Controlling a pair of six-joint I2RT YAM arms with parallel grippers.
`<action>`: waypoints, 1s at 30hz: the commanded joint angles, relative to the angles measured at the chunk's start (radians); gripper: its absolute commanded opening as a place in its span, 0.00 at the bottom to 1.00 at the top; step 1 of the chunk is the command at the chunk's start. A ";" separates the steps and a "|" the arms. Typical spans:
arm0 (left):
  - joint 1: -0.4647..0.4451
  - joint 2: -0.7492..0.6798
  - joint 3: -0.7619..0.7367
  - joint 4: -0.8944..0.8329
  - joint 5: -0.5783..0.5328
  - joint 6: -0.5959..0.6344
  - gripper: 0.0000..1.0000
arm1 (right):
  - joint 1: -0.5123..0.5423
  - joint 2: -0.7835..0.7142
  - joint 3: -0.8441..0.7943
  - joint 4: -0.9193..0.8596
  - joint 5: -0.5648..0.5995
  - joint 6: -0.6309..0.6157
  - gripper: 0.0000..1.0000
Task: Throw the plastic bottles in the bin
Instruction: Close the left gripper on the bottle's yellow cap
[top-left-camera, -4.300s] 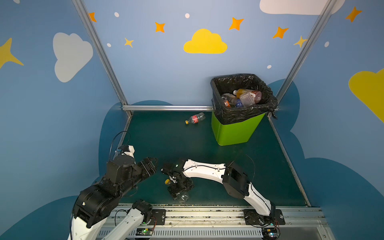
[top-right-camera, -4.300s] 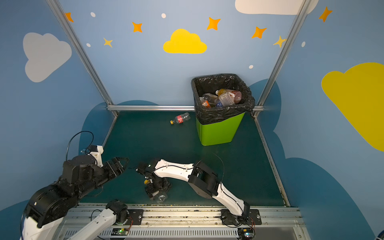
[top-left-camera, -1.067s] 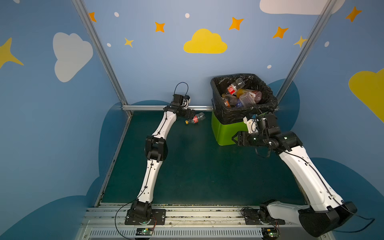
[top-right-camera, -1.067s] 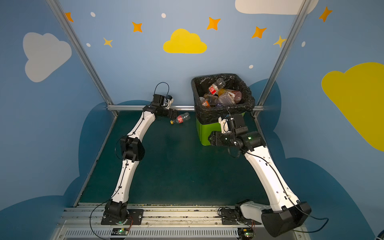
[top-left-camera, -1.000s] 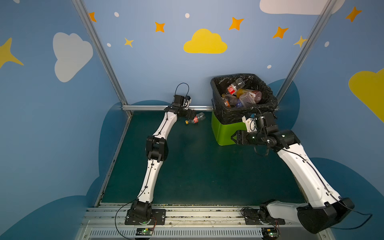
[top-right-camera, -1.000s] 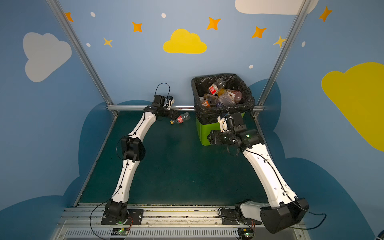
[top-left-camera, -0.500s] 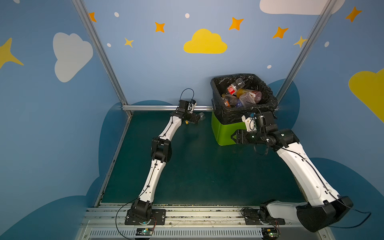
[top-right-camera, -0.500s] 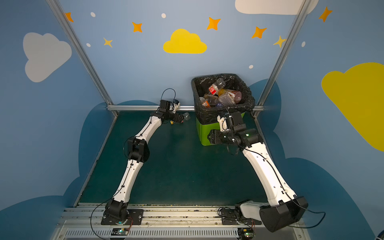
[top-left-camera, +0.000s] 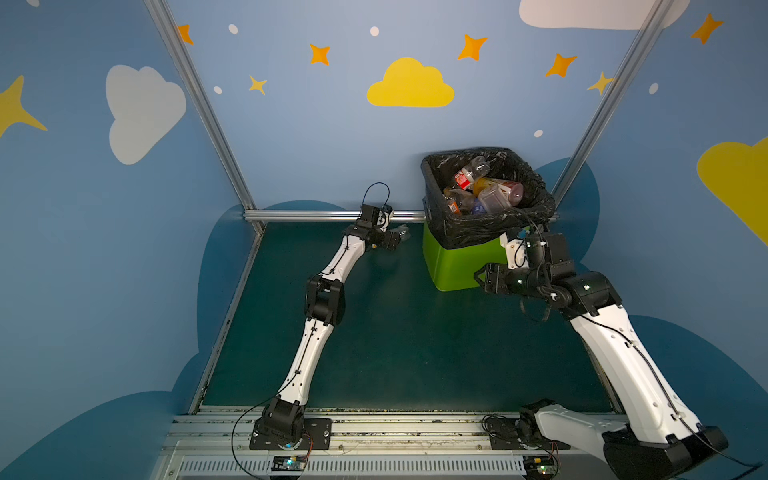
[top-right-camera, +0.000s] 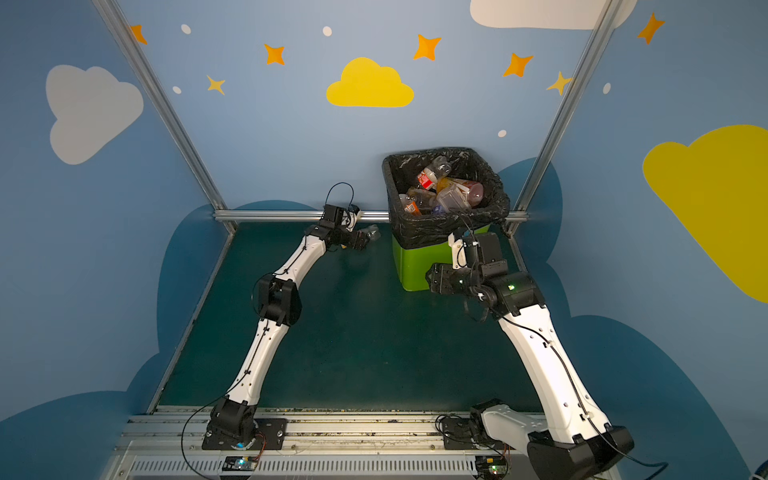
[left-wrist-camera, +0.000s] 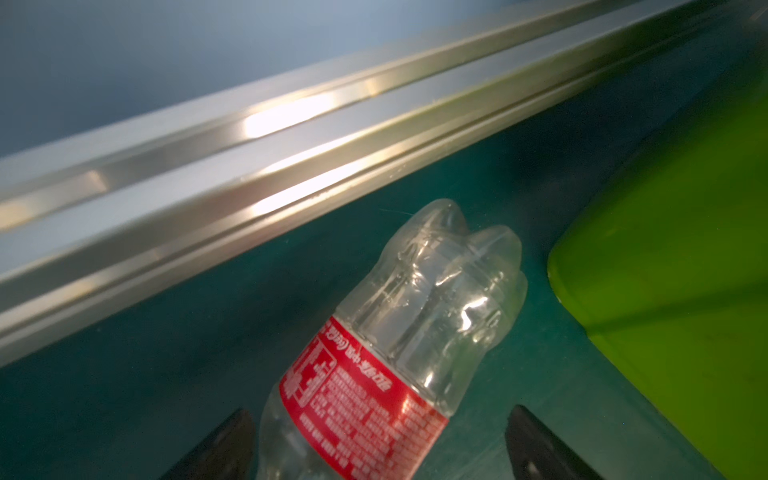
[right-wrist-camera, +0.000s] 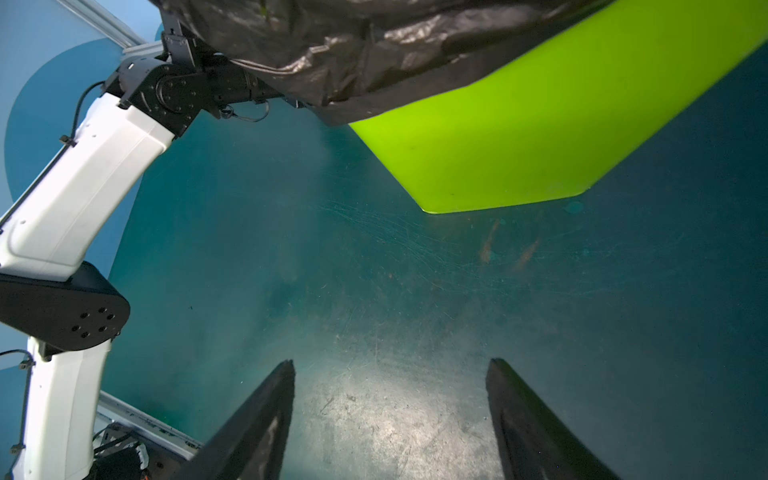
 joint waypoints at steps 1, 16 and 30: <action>0.001 0.004 0.023 -0.023 0.020 -0.022 0.84 | -0.006 -0.039 -0.020 -0.020 0.034 0.023 0.74; -0.036 -0.011 -0.028 -0.074 -0.013 0.008 0.77 | -0.026 -0.171 -0.075 -0.055 0.090 0.057 0.74; -0.045 -0.065 -0.033 -0.175 -0.110 -0.032 0.43 | -0.061 -0.222 -0.076 -0.094 0.077 0.015 0.75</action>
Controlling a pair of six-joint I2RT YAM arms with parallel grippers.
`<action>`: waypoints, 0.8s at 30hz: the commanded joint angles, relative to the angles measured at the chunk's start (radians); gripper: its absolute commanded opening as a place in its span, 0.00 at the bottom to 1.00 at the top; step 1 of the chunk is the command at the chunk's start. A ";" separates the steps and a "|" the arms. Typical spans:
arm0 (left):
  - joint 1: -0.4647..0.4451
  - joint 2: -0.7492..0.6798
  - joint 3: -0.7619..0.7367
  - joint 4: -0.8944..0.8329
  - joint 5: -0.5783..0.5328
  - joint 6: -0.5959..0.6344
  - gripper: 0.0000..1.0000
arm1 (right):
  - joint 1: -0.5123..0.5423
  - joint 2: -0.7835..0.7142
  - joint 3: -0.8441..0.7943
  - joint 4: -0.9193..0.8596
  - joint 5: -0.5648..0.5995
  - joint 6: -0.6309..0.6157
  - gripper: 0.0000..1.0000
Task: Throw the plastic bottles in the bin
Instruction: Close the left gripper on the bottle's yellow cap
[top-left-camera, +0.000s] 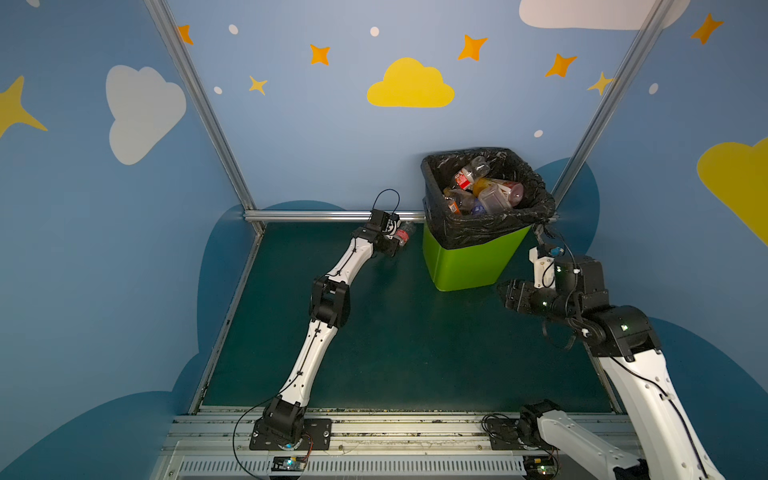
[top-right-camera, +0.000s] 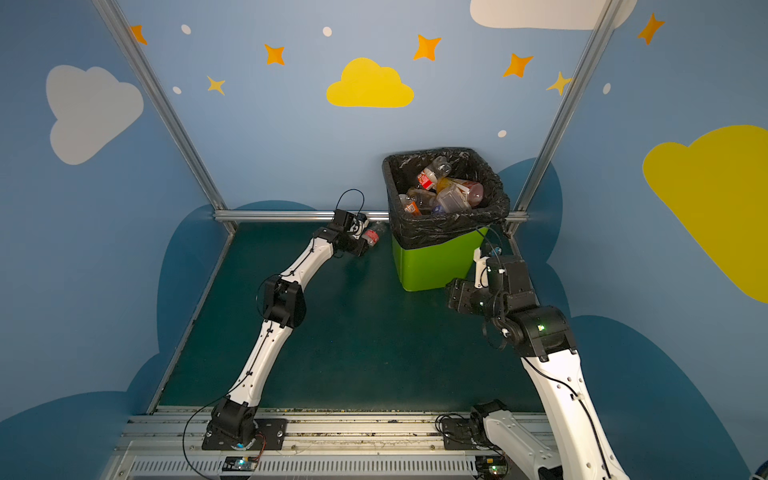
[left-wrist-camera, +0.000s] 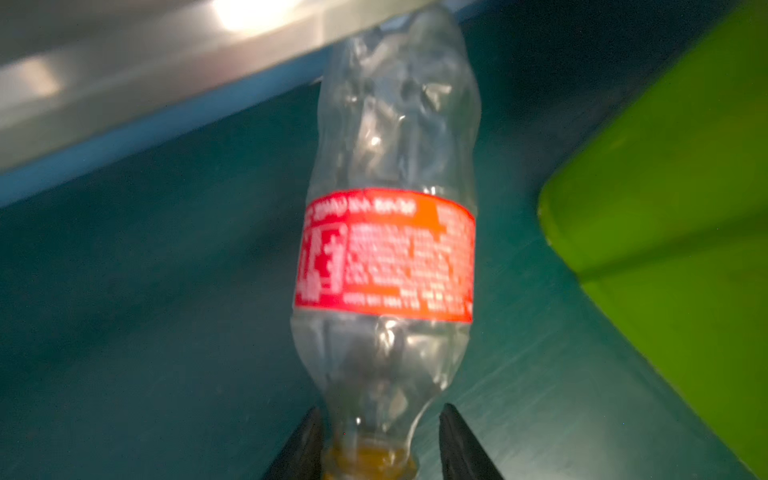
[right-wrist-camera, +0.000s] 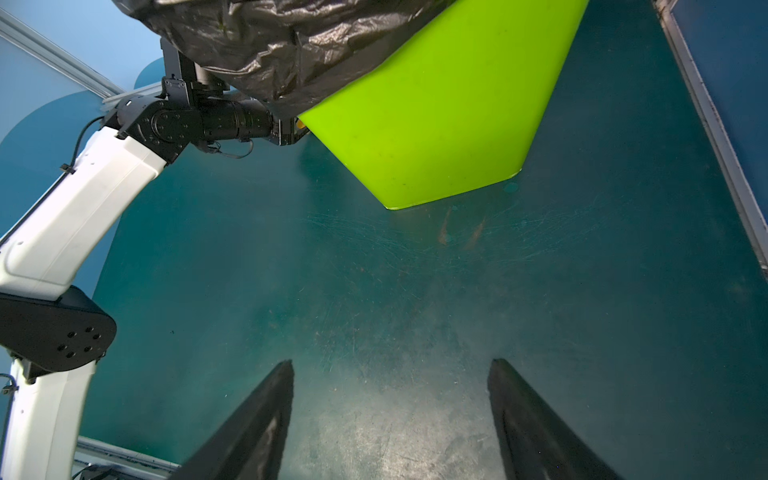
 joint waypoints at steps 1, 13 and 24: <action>0.001 -0.065 -0.019 -0.064 -0.031 -0.013 0.41 | -0.011 -0.010 -0.002 -0.022 0.000 -0.024 0.75; 0.005 -0.182 -0.156 -0.075 -0.002 -0.014 0.29 | -0.041 -0.013 -0.004 -0.033 -0.039 -0.060 0.75; 0.030 -0.341 -0.270 -0.186 0.017 -0.037 0.25 | -0.058 -0.020 0.003 -0.026 -0.054 -0.068 0.75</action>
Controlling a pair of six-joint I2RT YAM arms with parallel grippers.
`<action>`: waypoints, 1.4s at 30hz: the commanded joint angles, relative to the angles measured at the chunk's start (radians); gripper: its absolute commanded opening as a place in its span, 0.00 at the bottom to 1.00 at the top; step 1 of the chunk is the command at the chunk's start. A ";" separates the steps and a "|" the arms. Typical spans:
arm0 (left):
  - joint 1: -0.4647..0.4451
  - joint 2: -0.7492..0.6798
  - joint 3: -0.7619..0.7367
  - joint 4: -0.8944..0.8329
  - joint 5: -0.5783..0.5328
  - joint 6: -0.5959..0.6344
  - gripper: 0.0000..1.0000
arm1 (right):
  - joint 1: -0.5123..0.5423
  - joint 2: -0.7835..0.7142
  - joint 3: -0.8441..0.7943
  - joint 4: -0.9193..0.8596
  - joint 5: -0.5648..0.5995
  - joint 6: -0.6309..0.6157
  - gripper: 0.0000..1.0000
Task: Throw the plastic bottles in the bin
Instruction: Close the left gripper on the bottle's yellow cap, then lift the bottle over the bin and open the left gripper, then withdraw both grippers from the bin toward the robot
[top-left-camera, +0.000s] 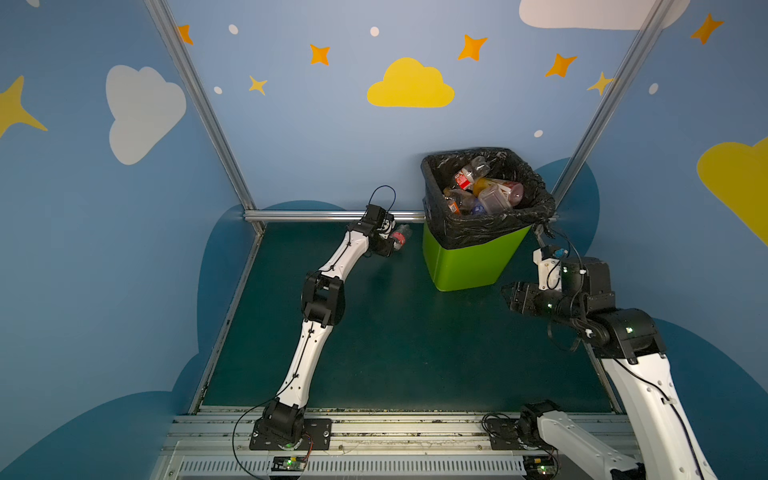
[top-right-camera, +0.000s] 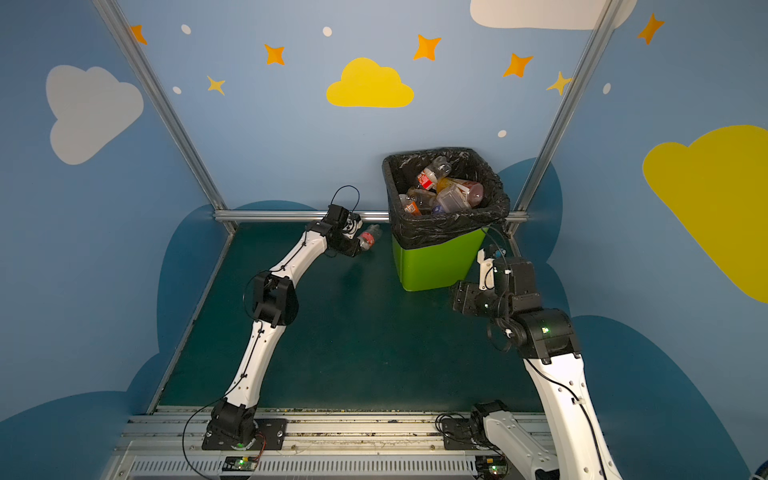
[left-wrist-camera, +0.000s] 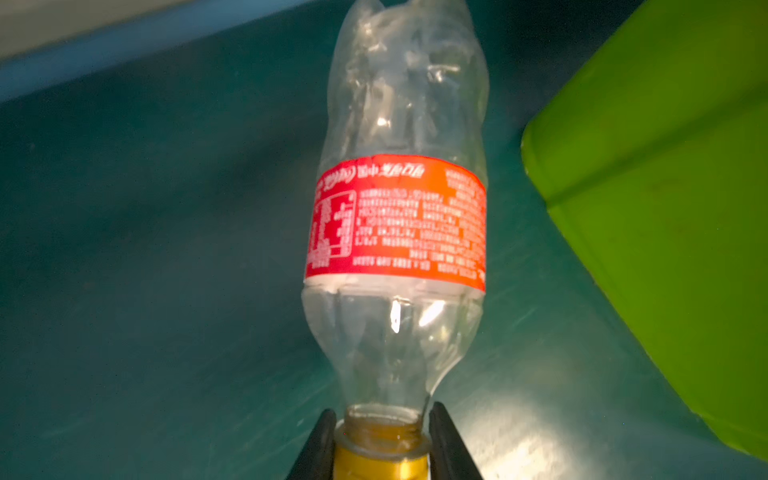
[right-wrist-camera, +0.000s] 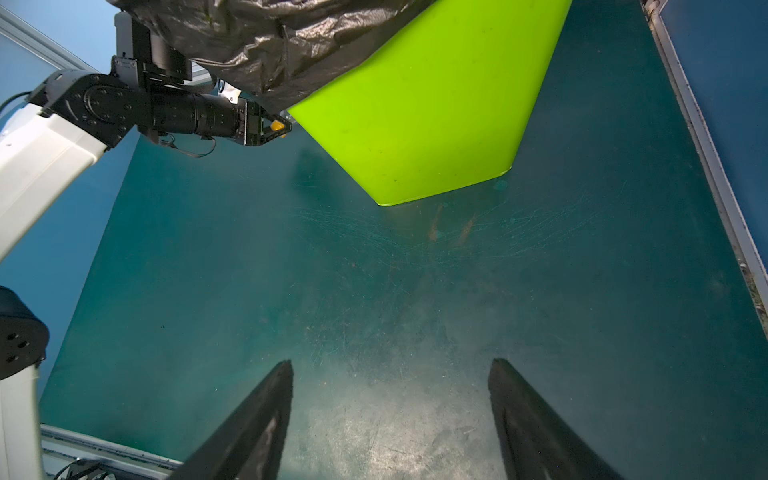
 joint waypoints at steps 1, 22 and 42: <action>0.015 -0.168 -0.105 -0.031 0.000 0.000 0.25 | -0.008 -0.008 0.004 -0.002 -0.011 -0.019 0.75; 0.062 -1.072 -0.668 0.108 -0.018 -0.132 0.26 | -0.015 0.157 0.077 0.152 -0.160 -0.035 0.75; -0.165 -0.429 0.308 0.168 0.081 -0.227 1.00 | -0.018 0.155 0.120 0.083 -0.164 -0.060 0.75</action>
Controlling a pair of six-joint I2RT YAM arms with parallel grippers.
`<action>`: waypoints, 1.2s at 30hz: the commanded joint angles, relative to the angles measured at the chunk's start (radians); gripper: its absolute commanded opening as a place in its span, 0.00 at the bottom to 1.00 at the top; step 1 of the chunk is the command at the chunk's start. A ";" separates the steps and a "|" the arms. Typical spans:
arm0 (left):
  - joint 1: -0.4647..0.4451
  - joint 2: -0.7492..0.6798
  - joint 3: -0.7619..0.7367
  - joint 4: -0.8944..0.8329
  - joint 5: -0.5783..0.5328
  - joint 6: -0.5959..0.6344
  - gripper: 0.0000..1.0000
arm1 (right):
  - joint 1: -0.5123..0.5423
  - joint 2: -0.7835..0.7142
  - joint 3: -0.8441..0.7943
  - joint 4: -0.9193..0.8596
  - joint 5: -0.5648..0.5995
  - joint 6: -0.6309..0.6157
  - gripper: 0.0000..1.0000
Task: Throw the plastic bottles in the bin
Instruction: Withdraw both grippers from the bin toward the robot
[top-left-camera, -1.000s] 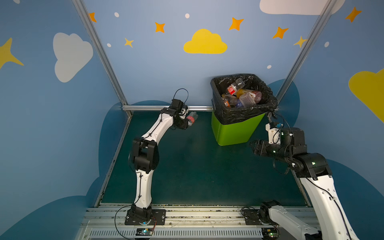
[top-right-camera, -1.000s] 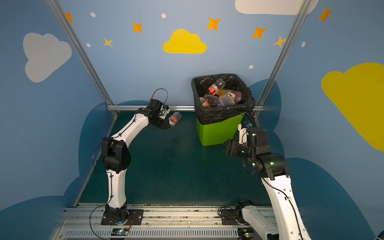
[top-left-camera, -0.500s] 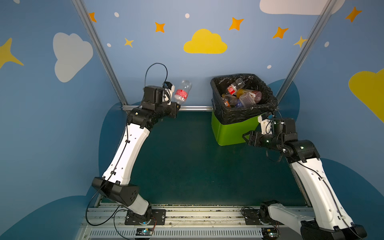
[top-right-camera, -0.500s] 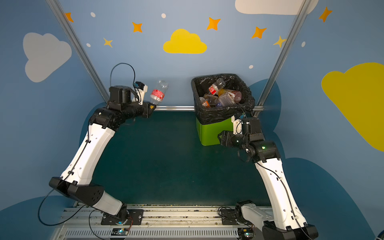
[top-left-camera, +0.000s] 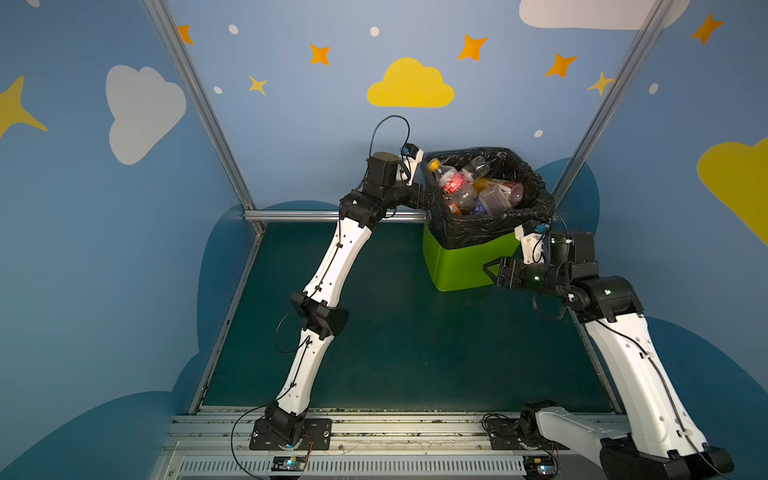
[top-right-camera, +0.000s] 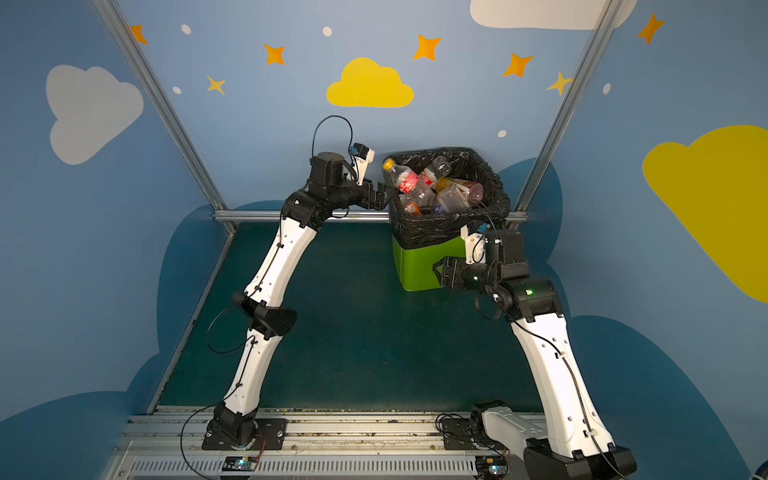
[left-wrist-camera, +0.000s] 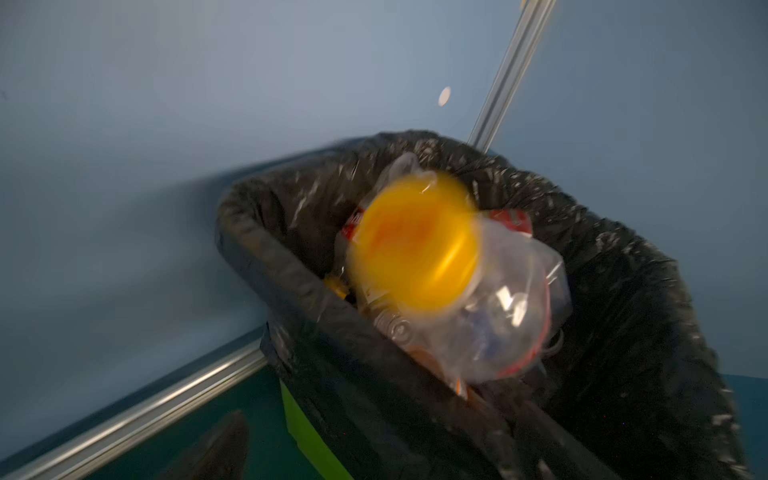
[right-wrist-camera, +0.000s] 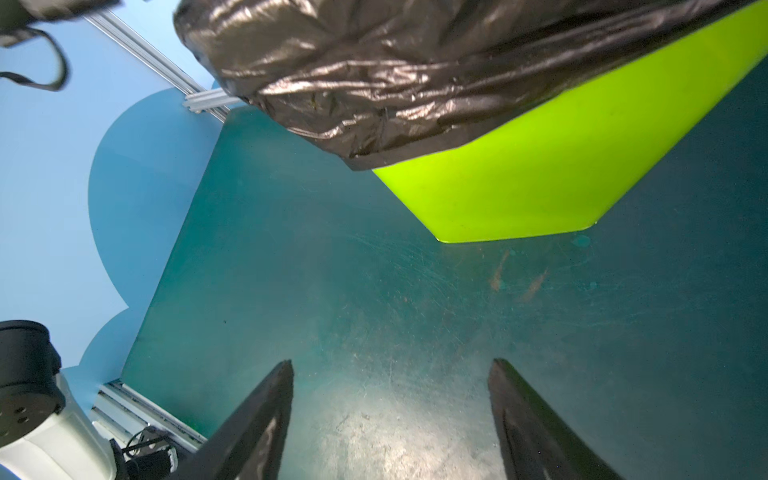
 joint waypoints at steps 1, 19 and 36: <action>-0.014 -0.234 -0.114 0.082 -0.052 0.013 1.00 | -0.008 -0.042 0.000 -0.026 0.020 -0.018 0.75; -0.016 -0.805 -0.944 0.014 -0.392 -0.015 1.00 | -0.089 -0.083 -0.030 0.014 0.020 -0.015 0.81; 0.319 -1.072 -1.478 0.030 -0.332 -0.263 1.00 | -0.616 0.378 -0.037 0.494 -0.349 0.471 0.67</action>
